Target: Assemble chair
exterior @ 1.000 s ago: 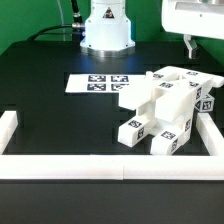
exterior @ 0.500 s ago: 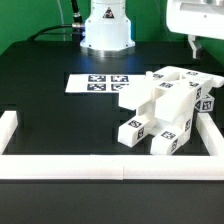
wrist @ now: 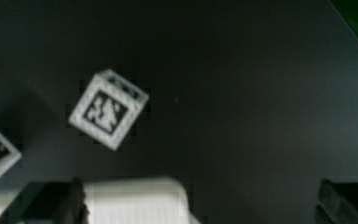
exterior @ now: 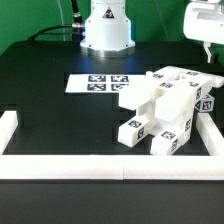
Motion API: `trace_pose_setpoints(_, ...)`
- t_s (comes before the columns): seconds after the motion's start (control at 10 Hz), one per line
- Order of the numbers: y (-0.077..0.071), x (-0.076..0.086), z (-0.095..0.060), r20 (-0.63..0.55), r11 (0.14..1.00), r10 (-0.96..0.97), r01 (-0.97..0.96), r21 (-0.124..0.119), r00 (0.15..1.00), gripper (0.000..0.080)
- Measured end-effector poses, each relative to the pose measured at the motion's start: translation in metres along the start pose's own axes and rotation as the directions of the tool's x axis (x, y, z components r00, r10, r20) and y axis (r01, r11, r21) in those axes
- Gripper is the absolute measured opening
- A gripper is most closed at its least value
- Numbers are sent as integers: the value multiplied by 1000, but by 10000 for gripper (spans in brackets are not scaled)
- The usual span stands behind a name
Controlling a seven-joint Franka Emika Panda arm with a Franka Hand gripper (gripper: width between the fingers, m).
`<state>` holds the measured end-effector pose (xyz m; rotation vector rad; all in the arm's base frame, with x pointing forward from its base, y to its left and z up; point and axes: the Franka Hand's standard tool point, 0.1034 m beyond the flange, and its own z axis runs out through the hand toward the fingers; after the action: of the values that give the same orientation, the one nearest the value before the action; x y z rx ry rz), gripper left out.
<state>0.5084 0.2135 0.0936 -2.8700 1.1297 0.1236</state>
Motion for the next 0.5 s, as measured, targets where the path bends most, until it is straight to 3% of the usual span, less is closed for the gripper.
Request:
trace_pose_setpoints(0.3,4,-4,19,3,1000,-8,8,-23,1000,649)
trace_pose_setpoints(0.5,8,1,22,4,999,-18,18,-30,1000,649)
